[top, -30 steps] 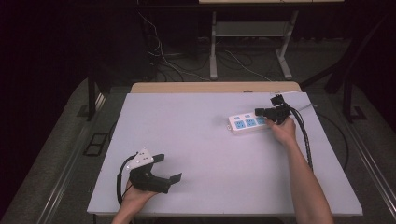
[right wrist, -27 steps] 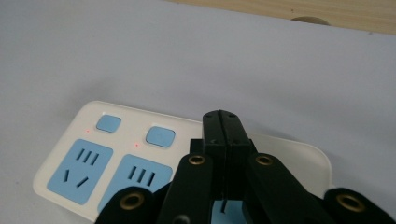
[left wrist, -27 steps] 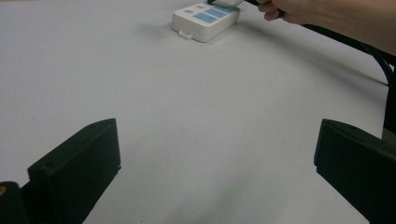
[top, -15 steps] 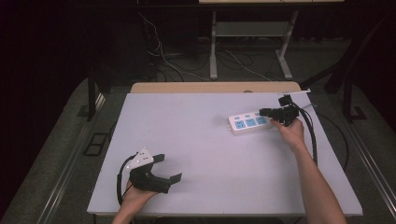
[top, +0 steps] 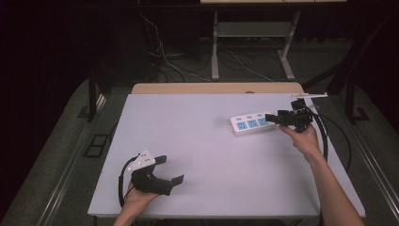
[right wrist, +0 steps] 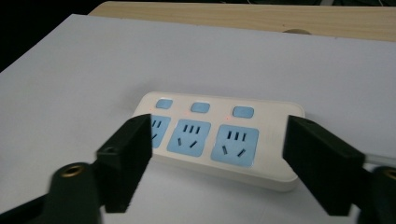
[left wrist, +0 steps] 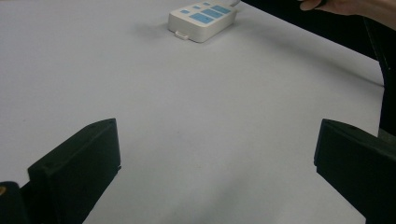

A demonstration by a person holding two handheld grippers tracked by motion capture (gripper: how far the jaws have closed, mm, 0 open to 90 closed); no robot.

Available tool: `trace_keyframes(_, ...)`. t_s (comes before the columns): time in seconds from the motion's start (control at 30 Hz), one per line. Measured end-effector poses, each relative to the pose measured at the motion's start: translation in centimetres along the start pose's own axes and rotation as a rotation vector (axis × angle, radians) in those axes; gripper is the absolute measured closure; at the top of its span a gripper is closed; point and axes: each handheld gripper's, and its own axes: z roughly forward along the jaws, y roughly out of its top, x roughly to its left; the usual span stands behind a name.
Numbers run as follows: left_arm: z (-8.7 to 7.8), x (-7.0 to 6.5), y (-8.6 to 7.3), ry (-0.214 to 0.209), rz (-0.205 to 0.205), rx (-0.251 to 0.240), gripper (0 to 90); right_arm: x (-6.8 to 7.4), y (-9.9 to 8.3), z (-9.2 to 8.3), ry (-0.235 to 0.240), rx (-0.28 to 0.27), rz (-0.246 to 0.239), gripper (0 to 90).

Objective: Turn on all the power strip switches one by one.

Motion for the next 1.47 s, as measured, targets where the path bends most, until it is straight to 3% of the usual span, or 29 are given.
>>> trace_keyframes(0.07,0.0,0.0,0.0,0.000,0.000,-0.001,0.0,0.3,-0.2,-0.6,0.006,0.003,-0.004,10.2)
trace_keyframes(0.13,0.0,-0.1,0.0,-0.002,-0.001,-0.002,0.0,0.6,-0.5,-1.1,0.015,0.006,-0.012,8.4)
trace_keyframes(0.17,0.0,-0.1,0.0,-0.001,0.000,-0.002,0.0,0.7,-0.7,-1.3,0.018,0.009,-0.017,0.0)
trace_keyframes(0.57,-0.1,-0.1,0.0,-0.001,-0.001,-0.003,0.0,2.6,-4.1,-3.7,0.068,0.022,-0.033,0.3)
trace_keyframes(1.1,-0.1,0.1,0.0,0.003,-0.007,-0.002,0.0,6.6,-9.9,-6.9,0.155,-0.049,-0.087,0.3)
trace_keyframes(1.47,0.0,0.2,-0.1,0.001,-0.010,0.001,0.0,8.3,-13.1,-8.1,0.171,-0.059,-0.118,0.4)
